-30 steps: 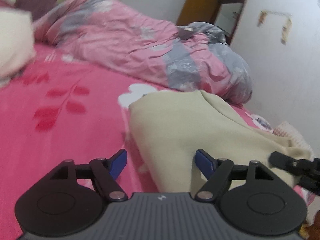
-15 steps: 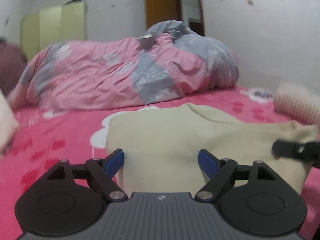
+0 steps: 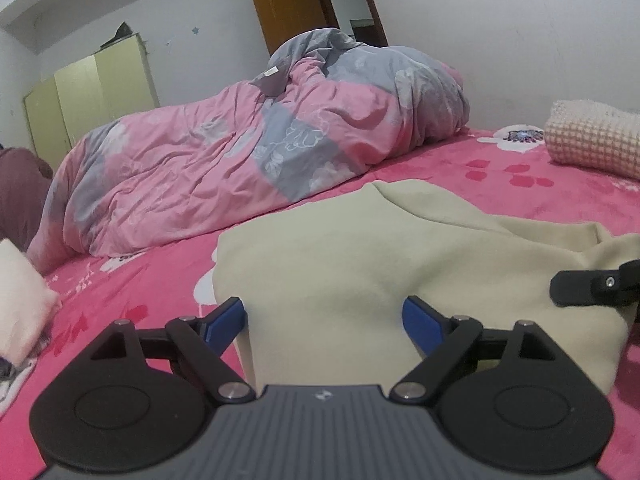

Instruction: Fold clothes

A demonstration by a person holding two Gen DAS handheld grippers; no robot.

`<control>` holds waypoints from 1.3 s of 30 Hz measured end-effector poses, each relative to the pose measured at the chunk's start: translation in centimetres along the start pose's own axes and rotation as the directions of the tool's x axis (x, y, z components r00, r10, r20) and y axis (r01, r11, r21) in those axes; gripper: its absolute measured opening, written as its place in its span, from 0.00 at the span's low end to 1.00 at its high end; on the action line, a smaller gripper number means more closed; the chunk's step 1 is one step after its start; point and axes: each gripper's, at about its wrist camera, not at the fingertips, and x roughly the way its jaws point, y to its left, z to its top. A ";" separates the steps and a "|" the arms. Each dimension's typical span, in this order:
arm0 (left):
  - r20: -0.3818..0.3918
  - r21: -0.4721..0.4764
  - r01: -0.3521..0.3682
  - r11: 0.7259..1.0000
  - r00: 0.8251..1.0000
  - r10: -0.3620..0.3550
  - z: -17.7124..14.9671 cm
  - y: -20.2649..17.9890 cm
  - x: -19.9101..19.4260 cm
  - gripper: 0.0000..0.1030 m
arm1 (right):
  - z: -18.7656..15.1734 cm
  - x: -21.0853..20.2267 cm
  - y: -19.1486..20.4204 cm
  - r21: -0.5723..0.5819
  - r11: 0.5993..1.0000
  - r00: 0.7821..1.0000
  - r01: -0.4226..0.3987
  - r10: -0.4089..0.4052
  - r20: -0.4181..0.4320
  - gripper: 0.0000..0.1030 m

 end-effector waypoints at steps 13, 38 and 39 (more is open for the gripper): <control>-0.014 -0.029 0.041 0.999 0.999 -0.041 0.1 0.7 -0.2 0.85 | 1.1 -5.5 -0.5 0.003 1.000 1.000 0.031 -0.031 -0.002 0.27; 0.033 -0.024 0.117 0.993 0.993 -0.116 -7.8 0.5 -9.6 0.79 | -0.7 1.1 5.8 -0.513 0.853 0.979 0.094 -0.174 -0.110 0.22; 0.029 -0.007 0.111 0.994 0.993 -0.111 -8.3 0.0 -9.9 0.79 | -0.6 1.3 5.8 -0.510 0.855 0.978 0.097 -0.178 -0.112 0.22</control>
